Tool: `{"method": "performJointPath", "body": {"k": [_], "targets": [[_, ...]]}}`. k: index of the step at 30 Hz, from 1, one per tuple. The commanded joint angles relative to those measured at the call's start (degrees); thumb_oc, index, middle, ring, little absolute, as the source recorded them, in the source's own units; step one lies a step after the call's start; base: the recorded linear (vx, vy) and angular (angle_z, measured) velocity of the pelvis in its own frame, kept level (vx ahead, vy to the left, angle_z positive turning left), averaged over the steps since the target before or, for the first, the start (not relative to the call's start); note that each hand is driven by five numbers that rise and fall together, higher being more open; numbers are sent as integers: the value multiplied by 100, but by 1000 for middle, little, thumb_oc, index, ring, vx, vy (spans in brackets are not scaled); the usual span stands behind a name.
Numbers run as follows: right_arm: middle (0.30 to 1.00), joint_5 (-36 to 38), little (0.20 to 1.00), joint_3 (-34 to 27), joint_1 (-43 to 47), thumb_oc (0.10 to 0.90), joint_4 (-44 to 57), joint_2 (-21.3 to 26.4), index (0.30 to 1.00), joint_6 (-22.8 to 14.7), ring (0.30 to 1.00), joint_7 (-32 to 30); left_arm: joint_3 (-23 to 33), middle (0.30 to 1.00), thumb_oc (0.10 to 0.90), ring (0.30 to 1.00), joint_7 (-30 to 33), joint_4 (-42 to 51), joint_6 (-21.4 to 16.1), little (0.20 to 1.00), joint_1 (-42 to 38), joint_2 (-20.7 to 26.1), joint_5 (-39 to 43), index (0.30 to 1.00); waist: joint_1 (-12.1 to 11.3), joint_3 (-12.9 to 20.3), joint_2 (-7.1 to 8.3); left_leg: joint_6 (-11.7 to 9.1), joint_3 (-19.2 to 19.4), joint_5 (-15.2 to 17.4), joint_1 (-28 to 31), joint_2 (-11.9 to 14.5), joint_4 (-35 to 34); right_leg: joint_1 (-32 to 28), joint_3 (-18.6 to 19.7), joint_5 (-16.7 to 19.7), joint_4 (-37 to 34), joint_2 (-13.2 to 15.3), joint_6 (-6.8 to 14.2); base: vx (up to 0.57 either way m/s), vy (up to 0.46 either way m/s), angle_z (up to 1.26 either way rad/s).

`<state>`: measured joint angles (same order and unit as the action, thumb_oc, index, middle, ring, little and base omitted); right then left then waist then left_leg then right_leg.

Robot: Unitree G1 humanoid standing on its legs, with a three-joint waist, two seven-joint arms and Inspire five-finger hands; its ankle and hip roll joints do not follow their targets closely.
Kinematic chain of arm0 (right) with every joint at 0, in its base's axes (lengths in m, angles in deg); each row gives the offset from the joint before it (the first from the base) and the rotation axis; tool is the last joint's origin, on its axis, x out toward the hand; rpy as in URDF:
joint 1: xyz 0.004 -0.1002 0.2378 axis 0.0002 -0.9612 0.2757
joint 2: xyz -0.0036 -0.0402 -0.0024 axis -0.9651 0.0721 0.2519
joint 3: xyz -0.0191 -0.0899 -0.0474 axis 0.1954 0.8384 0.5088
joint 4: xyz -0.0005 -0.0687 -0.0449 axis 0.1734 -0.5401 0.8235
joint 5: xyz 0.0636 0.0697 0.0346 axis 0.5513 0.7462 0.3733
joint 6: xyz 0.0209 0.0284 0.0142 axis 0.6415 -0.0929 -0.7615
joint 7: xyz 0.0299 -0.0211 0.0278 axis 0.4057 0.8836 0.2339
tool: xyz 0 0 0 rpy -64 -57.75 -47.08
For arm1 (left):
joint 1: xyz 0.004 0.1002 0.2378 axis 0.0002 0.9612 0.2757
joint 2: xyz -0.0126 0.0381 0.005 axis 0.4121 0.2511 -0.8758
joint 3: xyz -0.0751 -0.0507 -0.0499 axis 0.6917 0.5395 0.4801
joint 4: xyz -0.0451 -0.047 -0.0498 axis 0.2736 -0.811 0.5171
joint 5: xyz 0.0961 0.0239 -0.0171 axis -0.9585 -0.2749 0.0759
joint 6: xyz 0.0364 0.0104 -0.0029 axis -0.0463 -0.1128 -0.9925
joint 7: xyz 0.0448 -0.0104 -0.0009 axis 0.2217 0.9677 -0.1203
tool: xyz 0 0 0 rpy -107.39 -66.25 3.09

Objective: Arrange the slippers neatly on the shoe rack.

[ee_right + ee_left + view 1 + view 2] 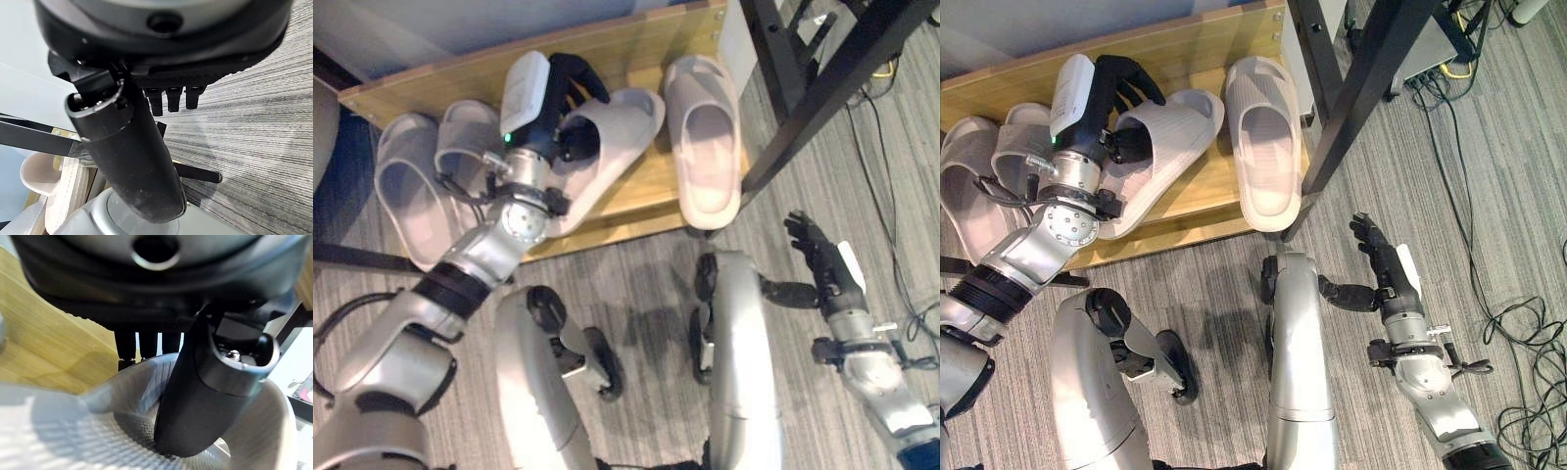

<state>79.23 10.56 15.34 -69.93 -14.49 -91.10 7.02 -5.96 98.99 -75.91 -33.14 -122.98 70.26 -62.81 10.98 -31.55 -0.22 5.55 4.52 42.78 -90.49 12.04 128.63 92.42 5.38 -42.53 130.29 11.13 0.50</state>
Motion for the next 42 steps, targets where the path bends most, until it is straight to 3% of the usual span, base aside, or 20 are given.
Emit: {"method": "performJointPath", "body": {"k": [1, 2, 15, 16, 20, 25, 32, 42], "targets": [[900, 48, 900, -255, 349, 800, 731, 262, 900, -419, 900, -65, 190, 300, 400, 300, 305, -189, -242, 300, -1234, -67, -271, 300, -65, 176, 285, -544, -609, -121, 53, -152, -406, -247, 574, -276, -100, 431, 7, 0, 0, 0], [900, 27, 900, -225, 355, 800, 766, 260, 900, -404, 900, -57, 237, 900, 800, 900, 342, -238, -228, 900, -1226, -91, -267, 900, -73, 176, 282, -555, -627, -126, 53, -162, -396, -247, 555, -278, -91, 430, 7, 0, 0, 0], [900, -50, 900, -264, 374, 800, 915, 265, 900, -353, 900, -9, 602, 900, 800, 900, 390, 39, -242, 900, -893, 22, -274, 900, -134, 176, 247, -632, -672, -147, 53, -194, -396, -247, 478, -304, -22, 435, -21, 0, 0, 0], [900, -351, 900, 95, 724, 800, 470, 136, 900, -193, 900, -219, 621, 900, 800, 900, 388, 137, -204, 900, -849, -93, -296, 900, -201, 176, 202, -648, -678, -136, 53, -191, -415, -247, 443, -309, -34, 440, -21, 0, 0, 0], [900, -543, 900, 189, 918, 800, 387, -4, 900, -84, 900, -349, 859, 900, 800, 900, 443, 509, -238, 900, -468, -141, -284, 900, -258, 176, 155, -666, -684, -150, 53, -207, -441, -247, 414, -326, -47, 455, -45, 0, 0, 0], [900, -284, 900, 558, 1816, 800, -376, -11, 900, 35, 900, -613, 707, 900, 800, 900, 257, 794, -438, 900, -410, -374, 47, 900, -382, 176, 18, -658, -689, -122, 53, -280, -563, -247, 393, -345, -139, 580, -72, 0, 0, 0], [900, -196, 900, 888, 2372, 800, -737, 2, 900, 54, 900, -689, 651, 900, 800, 900, 280, 989, -569, 900, -129, -473, 148, 900, -533, 176, -53, -694, -722, -130, 53, -257, -498, -247, 379, -304, -70, 584, -98, 0, 0, 0], [900, -166, 900, 755, 2120, 800, -546, 74, 900, 43, 900, -587, 1086, 900, 800, 900, 123, 1719, -831, 900, 723, -153, 538, 900, -597, 176, -136, -718, -742, -124, 53, -246, -507, -247, 367, -280, -113, 618, -104, 0, 0, 0]]}}
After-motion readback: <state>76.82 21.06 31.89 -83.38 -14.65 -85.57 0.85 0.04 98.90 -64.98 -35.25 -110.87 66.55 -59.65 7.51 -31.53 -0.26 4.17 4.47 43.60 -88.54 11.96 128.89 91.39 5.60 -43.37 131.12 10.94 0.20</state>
